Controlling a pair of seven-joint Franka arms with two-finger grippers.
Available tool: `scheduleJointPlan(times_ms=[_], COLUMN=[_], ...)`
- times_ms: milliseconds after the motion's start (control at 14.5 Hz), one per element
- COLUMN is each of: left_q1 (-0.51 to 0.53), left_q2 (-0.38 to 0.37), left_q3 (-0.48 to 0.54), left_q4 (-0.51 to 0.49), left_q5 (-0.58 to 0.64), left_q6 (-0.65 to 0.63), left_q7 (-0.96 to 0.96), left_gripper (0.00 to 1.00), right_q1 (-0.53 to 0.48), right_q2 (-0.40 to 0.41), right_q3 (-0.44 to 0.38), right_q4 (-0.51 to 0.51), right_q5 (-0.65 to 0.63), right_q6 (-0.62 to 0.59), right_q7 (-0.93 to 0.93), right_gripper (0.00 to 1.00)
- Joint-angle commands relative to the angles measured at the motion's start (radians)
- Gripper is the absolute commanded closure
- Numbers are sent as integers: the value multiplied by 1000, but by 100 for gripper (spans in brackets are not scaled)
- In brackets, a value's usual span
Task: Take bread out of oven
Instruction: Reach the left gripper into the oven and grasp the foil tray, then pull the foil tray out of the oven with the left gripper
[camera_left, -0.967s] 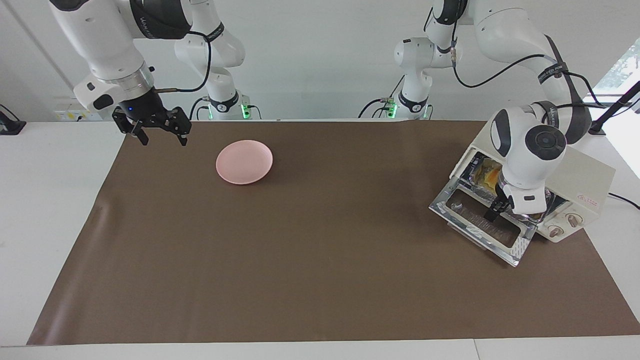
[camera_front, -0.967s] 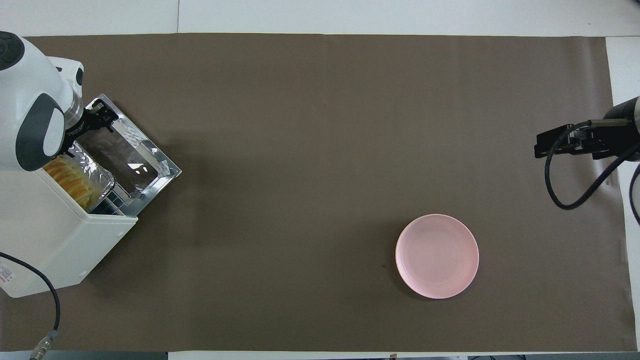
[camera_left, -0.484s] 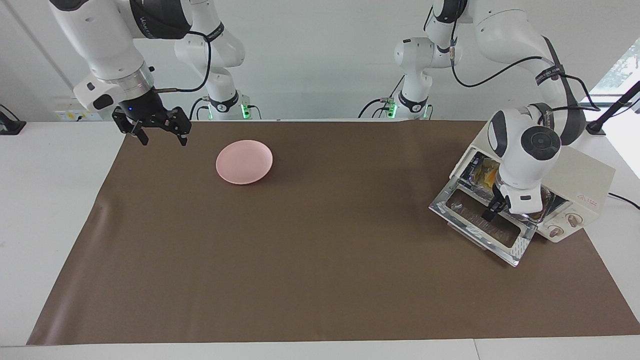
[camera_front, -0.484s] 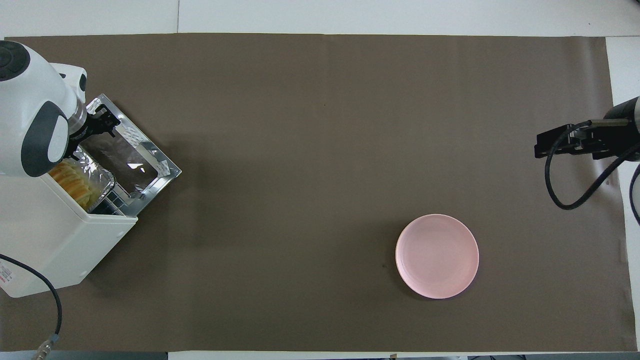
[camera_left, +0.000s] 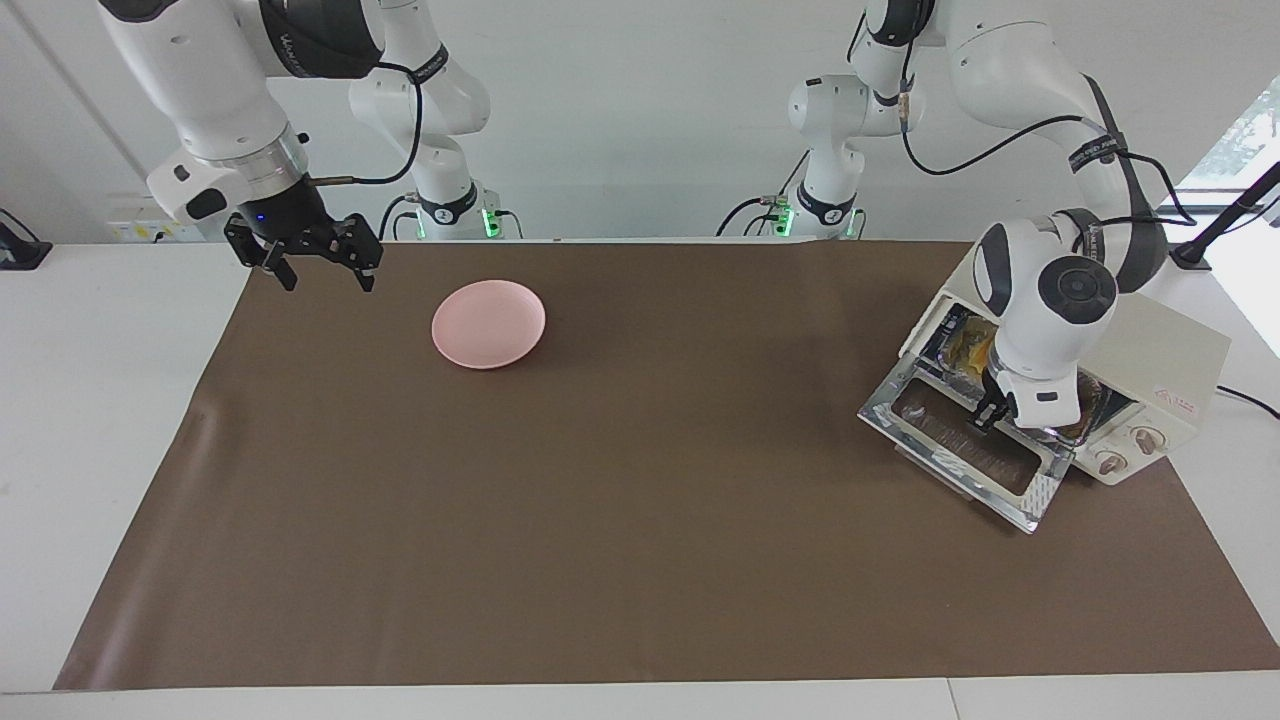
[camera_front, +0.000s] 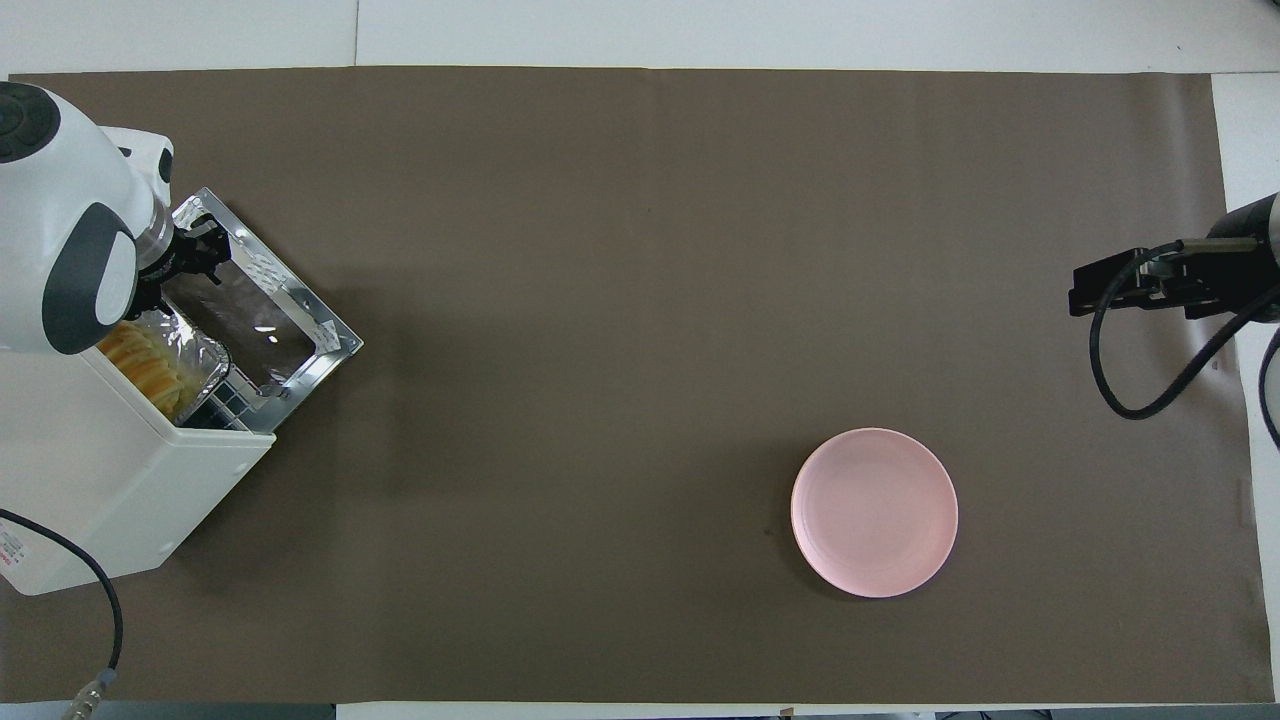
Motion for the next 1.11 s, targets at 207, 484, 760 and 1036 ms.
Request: scheduleJointPlan(times_ms=[207, 484, 760, 1036], left_q1=[26, 12, -135, -262], left_q2=[-49, -37, 23, 61], left_q3=[-4, -9, -21, -17], left_q4=[-71, -29, 134, 228], left_q5=[26, 22, -99, -294], left_q6=[28, 14, -3, -37], left_q7=[8, 54, 56, 51], left_gripper=[100, 100, 100, 100], right_q1=[-15, -15, -15, -15], right_q2=[-19, -19, -19, -17], right_q3=[12, 12, 12, 13], right_q4=[-13, -13, -13, -13], right_q5=[-13, -13, -13, -13], right_q6=[-12, -12, -12, -12], right_q7=[-10, -10, -10, -10], right_gripper=[0, 0, 0, 0])
